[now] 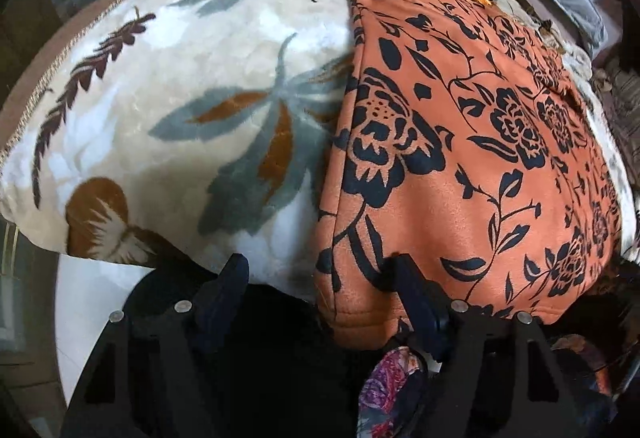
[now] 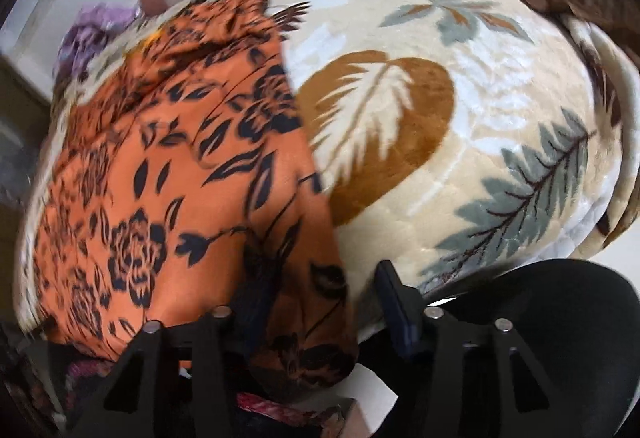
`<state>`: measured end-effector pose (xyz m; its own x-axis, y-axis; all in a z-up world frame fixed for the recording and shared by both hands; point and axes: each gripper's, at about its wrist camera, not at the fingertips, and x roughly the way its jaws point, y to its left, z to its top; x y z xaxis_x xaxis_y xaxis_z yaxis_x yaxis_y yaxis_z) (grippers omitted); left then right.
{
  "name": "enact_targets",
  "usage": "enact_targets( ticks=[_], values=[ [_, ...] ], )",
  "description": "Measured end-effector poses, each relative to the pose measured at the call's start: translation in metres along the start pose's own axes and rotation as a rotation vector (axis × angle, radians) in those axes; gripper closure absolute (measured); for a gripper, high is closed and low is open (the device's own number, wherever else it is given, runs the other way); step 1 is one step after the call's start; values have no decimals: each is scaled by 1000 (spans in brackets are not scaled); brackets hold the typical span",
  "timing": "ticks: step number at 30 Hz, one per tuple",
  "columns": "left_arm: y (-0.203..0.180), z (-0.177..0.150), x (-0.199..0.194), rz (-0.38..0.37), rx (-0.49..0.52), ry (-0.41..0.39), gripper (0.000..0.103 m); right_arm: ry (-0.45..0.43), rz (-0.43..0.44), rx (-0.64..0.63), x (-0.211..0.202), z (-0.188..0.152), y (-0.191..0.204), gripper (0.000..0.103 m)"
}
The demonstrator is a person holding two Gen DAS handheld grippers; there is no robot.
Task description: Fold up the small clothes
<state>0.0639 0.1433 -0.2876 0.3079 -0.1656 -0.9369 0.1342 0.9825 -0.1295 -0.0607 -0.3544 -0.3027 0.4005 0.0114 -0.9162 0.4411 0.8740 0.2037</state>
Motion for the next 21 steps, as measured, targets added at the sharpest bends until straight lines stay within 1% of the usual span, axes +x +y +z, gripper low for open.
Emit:
enact_targets(
  ticks=[3, 4, 5, 6, 7, 8, 9, 10, 12, 14, 16, 19, 21],
  values=[
    [4, 0, 1, -30, 0, 1, 28, 3, -7, 2, 1, -1, 0, 53],
    [5, 0, 0, -43, 1, -4, 38, 4, -10, -6, 1, -1, 1, 53],
    [4, -1, -1, -63, 7, -6, 55, 7, -16, -25, 1, -1, 3, 56],
    [5, -5, -1, -79, 11, -5, 62, 9, -11, -46, -1, -2, 8, 67],
    [4, -5, -2, -100, 12, -5, 73, 8, -13, -66, -3, -2, 12, 76],
    [2, -5, -4, -108, 17, -11, 83, 6, -16, -90, -4, -3, 18, 83],
    [-2, -5, -6, -108, 23, -19, 88, 1, -10, -107, -7, -2, 23, 96],
    [-4, -3, -8, -104, 33, -28, 90, -4, -5, -114, -9, -2, 26, 96],
    [-5, 0, -15, -116, 41, -35, 93, -9, 39, -110, -16, 1, 29, 96],
    [-3, 4, -24, -154, 43, -46, 95, -17, 118, -88, -27, 7, 28, 96],
    [-2, 10, -42, -201, 56, -67, 95, -31, 206, -59, -41, 20, 26, 96],
    [-3, 31, -83, -272, 103, -141, 95, -68, 330, -24, -65, 44, 21, 96],
    [-2, 49, -105, -293, 127, -192, 95, -91, 405, -10, -79, 65, 23, 96]
  ],
)
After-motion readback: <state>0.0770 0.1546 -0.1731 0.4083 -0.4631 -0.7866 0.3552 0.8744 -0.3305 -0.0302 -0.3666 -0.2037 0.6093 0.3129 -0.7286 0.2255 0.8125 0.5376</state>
